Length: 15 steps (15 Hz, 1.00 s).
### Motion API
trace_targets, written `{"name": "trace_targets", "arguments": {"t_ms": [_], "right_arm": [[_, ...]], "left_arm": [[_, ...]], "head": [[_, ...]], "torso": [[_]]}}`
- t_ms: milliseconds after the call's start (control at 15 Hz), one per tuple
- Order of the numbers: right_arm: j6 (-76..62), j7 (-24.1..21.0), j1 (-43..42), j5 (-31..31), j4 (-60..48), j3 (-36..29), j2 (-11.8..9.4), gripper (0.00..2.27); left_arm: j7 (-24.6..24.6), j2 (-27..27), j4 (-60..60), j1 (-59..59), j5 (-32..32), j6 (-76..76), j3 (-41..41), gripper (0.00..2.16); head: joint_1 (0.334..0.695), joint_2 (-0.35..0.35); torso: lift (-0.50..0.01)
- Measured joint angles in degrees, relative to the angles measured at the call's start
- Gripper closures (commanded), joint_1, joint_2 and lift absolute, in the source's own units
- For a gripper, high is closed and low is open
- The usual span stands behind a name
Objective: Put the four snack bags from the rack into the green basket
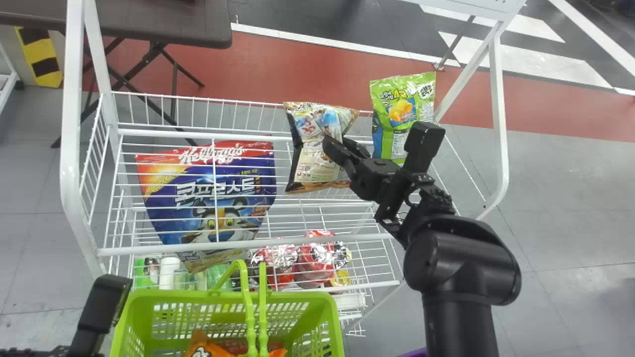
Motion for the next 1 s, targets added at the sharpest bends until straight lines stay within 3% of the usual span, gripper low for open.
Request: {"name": "trace_targets", "arguments": {"t_ms": [267,667,1000], "right_arm": [[1.1,-0.1,7.4,-5.9,-10.9,-1.9,0.2,2.04],[8.1,2.4,27.4,-17.9,-34.7,-7.9,0.7,2.04],[24.1,6.2,37.0,-21.0,-41.0,-10.0,1.0,2.04]], "left_arm": [[-0.1,0.0,-0.3,0.6,0.1,0.0,0.0,2.06],[-0.1,0.2,-2.5,1.6,0.1,0.7,1.6,2.06],[0.5,-0.3,-5.6,5.0,0.3,-0.1,4.2,2.06]], "head": [[0.695,-0.35],[0.695,-0.35],[0.695,-0.35]], "torso": [[-0.006],[-0.006],[-0.006]]}}
